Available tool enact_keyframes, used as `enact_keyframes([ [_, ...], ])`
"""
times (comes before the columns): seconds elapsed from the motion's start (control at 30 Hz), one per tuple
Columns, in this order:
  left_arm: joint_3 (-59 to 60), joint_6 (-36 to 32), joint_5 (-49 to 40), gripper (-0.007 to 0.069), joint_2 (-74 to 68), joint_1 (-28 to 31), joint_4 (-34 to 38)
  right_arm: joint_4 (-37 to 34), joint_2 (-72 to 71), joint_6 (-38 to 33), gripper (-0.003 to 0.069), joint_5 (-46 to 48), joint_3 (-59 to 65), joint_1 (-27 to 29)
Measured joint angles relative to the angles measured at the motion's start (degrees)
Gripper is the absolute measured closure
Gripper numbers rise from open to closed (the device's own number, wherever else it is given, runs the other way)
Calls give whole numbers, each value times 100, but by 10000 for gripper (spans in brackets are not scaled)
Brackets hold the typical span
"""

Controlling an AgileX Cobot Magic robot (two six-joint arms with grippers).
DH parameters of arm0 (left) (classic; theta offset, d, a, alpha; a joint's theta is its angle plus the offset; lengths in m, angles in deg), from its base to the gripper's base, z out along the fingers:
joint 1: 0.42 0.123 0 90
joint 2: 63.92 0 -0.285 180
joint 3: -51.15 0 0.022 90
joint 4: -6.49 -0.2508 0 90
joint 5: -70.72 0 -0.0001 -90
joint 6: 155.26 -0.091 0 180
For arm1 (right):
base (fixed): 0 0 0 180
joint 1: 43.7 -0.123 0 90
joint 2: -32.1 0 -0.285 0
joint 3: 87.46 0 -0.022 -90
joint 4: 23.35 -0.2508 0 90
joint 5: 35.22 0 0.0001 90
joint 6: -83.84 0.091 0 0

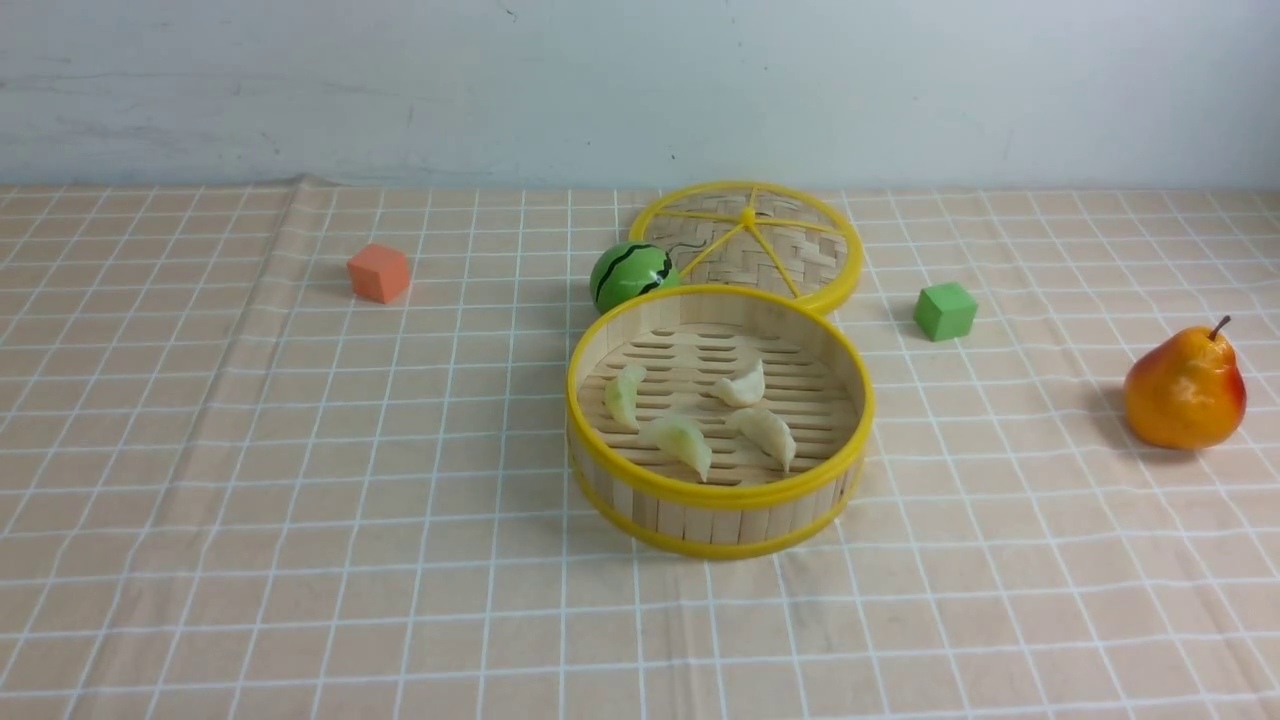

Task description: Put the dumplings into the steamer on the table with the brown tablecloth.

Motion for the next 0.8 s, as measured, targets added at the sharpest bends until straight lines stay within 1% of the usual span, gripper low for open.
enact_keyframes([
  [0.8, 0, -5, -5, 637, 0, 0, 0, 0, 0, 11, 575, 0, 0, 0],
])
